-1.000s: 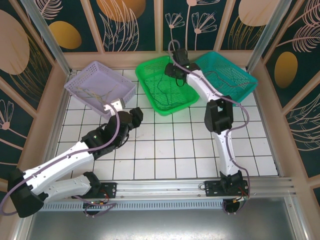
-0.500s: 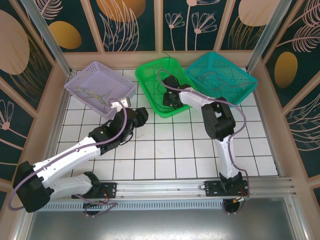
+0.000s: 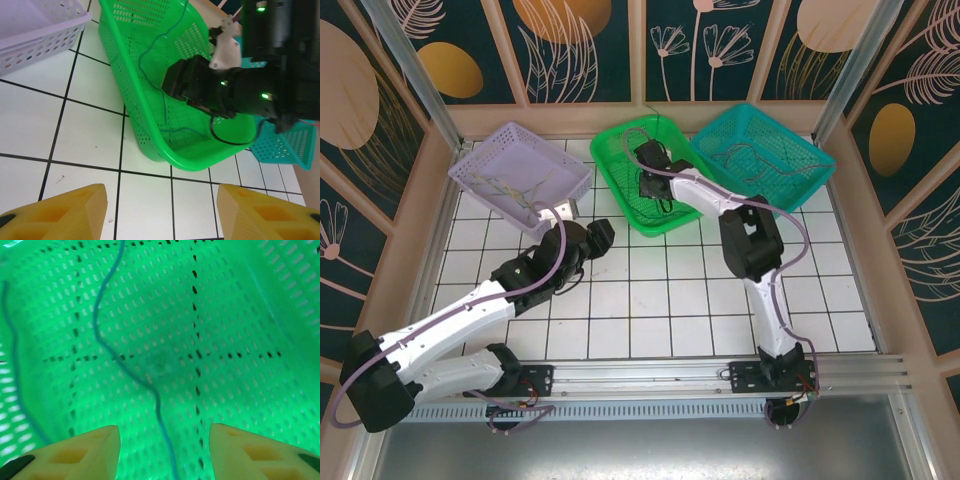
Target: Untangle the cables
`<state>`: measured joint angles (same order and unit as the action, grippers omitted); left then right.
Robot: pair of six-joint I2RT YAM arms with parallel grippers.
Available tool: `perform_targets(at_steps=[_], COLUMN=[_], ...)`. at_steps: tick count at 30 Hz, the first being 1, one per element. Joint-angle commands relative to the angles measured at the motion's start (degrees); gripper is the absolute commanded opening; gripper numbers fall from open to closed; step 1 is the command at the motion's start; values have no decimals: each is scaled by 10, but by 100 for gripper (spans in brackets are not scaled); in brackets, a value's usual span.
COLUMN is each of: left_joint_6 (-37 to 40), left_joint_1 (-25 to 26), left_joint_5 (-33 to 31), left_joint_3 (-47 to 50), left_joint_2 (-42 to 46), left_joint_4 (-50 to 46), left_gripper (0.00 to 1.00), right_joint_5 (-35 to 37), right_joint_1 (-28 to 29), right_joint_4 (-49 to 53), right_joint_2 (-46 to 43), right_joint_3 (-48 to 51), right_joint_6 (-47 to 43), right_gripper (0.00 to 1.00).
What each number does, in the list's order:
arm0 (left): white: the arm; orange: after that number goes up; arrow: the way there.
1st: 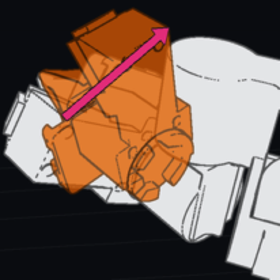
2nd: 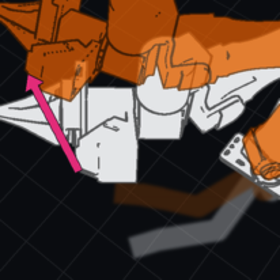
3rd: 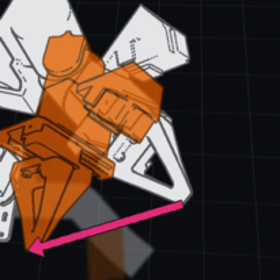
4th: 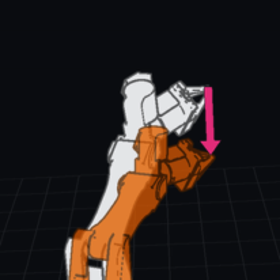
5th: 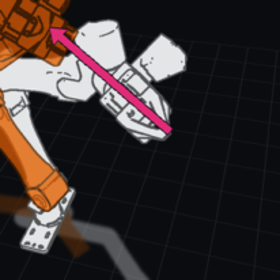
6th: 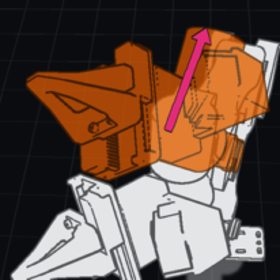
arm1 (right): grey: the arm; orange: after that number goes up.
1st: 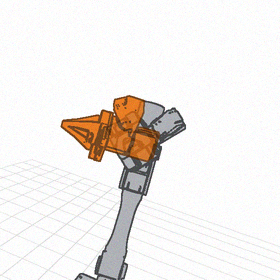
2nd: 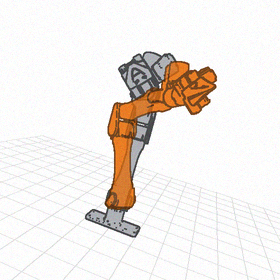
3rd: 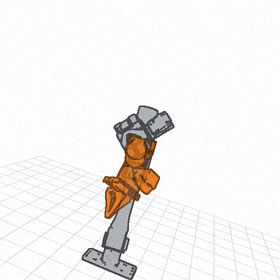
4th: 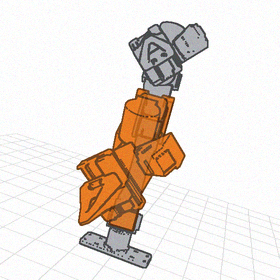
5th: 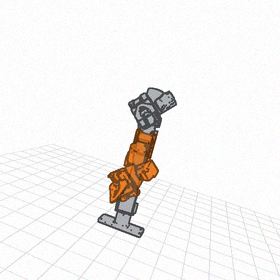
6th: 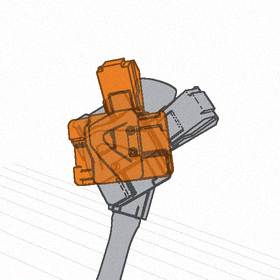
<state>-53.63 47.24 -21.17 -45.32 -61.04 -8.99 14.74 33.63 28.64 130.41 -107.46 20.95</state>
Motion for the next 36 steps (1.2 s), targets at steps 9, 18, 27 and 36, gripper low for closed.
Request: perform_targets(at_steps=[9, 18, 27, 36], left_joint_6=[-14, -8, -11, -15], left_joint_1=[-3, -3, -4, -4], left_joint_5=[14, 15, 10, 9], left_joint_3=[29, 23, 28, 45], left_joint_2=[12, 17, 33, 51], left_joint_4=[25, 25, 18, 15], left_gripper=[59, 58, 57, 56], right_joint_5=[22, 17, 14, -86], right_joint_1=[-3, -5, -4, -4], right_joint_4=[44, 35, 15, -56], right_joint_2=[101, 108, 38, -160], right_joint_3=[-114, -97, -69, 116], right_joint_6=[-63, -66, -82, -129], right_gripper=[36, 17, 0, 0])
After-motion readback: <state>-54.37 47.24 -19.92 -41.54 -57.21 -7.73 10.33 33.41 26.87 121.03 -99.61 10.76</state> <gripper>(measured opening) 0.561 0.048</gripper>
